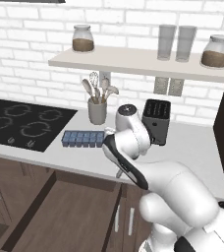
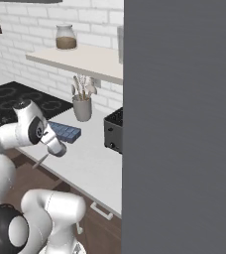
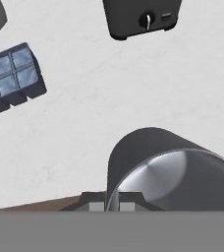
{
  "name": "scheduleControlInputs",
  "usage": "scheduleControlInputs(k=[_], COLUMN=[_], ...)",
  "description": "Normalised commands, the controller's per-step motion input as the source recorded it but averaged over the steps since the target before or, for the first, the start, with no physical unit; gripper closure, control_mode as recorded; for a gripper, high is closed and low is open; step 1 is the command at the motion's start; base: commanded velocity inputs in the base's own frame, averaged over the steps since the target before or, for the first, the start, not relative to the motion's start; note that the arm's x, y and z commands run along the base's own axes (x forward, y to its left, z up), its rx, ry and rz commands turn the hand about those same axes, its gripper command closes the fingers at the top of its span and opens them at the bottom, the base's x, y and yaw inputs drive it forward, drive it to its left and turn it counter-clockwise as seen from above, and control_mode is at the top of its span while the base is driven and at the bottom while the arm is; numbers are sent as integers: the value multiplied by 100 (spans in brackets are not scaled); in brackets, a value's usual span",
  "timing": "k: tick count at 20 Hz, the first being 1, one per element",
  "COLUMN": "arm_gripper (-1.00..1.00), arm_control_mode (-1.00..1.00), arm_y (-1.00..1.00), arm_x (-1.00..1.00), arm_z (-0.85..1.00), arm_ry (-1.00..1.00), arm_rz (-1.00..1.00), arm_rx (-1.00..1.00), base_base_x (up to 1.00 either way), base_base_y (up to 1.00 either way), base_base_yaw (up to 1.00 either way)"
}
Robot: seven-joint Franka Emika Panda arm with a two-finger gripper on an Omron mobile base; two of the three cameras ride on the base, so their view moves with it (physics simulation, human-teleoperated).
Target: Pick the measuring cup from the drawer and place it on the counter.
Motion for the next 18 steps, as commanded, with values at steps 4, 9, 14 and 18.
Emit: scheduleControlInputs(k=[4, 9, 14, 18], arm_gripper=[100, 100, -100, -100], arm_control_mode=[-100, -100, -100, -100], arm_y=[-45, -49, -47, -27], arm_x=[18, 56, 77, 11], arm_z=[-44, -13, -1, -2], arm_ry=[0, 0, 0, -3], arm_rz=[-13, -11, -11, -3], arm_rx=[0, 0, 0, 0], base_base_x=[0, 0, 0, 0], base_base_y=[0, 0, 0, 0], base_base_yaw=[0, 0, 0, 0])
